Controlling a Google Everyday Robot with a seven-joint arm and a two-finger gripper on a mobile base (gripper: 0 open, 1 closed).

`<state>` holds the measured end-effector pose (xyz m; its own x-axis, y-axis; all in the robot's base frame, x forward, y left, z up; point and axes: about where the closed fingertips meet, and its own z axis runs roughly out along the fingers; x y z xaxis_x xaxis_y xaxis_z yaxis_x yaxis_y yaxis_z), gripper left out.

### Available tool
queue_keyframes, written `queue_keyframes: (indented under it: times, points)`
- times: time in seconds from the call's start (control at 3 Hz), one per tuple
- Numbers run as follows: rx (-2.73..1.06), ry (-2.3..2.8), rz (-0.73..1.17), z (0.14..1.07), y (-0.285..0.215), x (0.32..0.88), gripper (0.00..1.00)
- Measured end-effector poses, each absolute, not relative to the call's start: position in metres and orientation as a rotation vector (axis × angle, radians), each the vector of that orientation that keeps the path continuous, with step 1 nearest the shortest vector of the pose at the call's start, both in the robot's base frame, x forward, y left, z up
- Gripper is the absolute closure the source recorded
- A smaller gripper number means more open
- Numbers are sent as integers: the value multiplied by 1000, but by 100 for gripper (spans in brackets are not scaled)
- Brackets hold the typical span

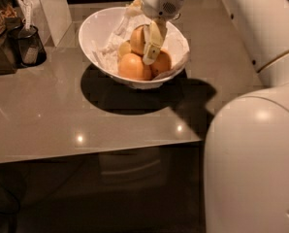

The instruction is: Pick orange from white bowl

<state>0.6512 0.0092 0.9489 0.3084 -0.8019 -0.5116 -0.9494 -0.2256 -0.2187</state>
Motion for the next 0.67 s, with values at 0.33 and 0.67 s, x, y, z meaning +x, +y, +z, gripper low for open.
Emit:
queue_keyframes:
  times: [0.33,0.67]
  points:
    - [-2123,1532,389,934,15,670,0]
    - [-2169,1540,375,918,14,679,0]
